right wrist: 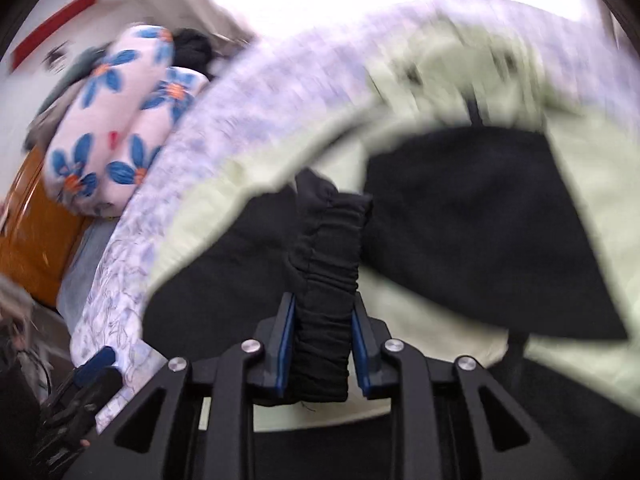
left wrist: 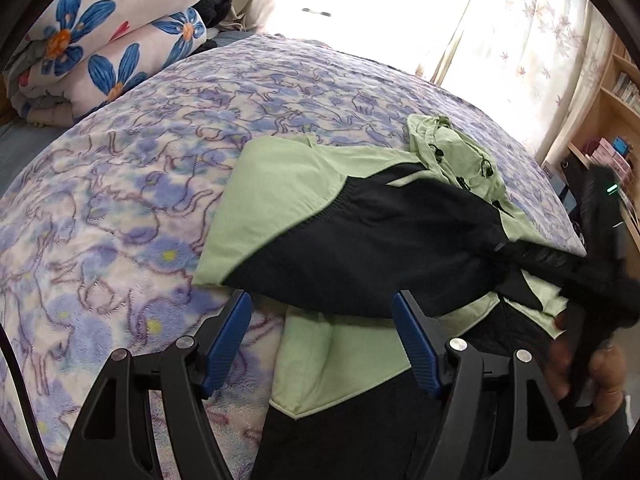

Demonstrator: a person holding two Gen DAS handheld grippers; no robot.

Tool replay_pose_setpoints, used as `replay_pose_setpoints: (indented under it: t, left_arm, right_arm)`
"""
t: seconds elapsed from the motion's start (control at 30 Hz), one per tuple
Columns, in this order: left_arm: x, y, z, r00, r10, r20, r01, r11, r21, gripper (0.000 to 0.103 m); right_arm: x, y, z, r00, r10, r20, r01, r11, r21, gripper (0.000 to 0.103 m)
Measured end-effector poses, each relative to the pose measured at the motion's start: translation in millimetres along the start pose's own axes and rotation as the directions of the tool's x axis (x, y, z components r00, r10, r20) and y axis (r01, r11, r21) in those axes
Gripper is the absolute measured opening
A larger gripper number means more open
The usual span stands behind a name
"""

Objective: Fold large clothes
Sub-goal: 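Grasp the jacket side edge with the right gripper and fold it inward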

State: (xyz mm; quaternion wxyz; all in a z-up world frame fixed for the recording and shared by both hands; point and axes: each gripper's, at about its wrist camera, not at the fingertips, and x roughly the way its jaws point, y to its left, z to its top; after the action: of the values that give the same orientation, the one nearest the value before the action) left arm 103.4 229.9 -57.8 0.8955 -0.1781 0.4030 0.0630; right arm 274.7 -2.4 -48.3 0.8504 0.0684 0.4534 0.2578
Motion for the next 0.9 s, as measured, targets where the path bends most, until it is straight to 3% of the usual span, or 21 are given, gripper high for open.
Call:
replay_pose_setpoints:
  t: [0.17,0.3,0.4,0.47,0.53,0.6,0.7,0.77,0.83,0.9]
  left_arm:
    - [-2,-2,4,0.999,0.008,0.049,-0.008,1.0,-0.002,0.071]
    - [3,-4,4,0.999,0.003,0.049,-0.004,1.0,0.008,0.071]
    - [11,-9,6,0.999,0.003,0.035,-0.003,1.0,0.025,0.072]
    - [19,-14,11,1.0,-0.002,0.026,0.001,0.999,0.051,0.072]
    - [30,-20,17,1.0,-0.001,0.012,0.0,0.997,0.077,0.072]
    - [44,-27,27,1.0,-0.008,-0.026,0.01,0.995,0.099,0.072]
    - [68,-33,45,0.995,-0.039,-0.089,0.048,0.993,0.106,0.072]
    - [83,-35,56,0.993,-0.037,-0.113,0.051,0.991,0.121,0.072]
    - [104,-34,68,0.99,-0.009,-0.141,0.028,0.991,0.131,0.072]
    - [127,-29,80,0.984,0.012,-0.176,0.008,0.994,0.113,0.072]
  right_arm:
    - [-76,-17,46,0.974,-0.037,0.223,0.038,0.999,0.001,0.023]
    - [-107,-67,57,0.939,-0.182,0.292,0.168,0.983,0.072,0.023]
    - [-114,-119,45,0.911,-0.319,0.262,0.285,0.945,0.159,0.023]
    - [-108,-150,31,0.903,-0.375,0.21,0.34,0.922,0.182,0.023]
    - [-88,-180,16,0.907,-0.411,0.096,0.392,0.905,0.166,0.024]
    - [-69,-200,0,0.892,-0.453,-0.006,0.448,0.88,0.156,0.024]
    - [-70,-226,-23,0.93,-0.366,-0.041,0.365,0.897,0.251,0.026]
    - [-77,-238,-32,0.954,-0.298,-0.022,0.289,0.902,0.32,0.045]
    - [-82,-240,-35,0.961,-0.278,-0.009,0.264,0.901,0.343,0.052]
    - [-82,-243,-33,0.965,-0.262,-0.012,0.25,0.907,0.339,0.052]
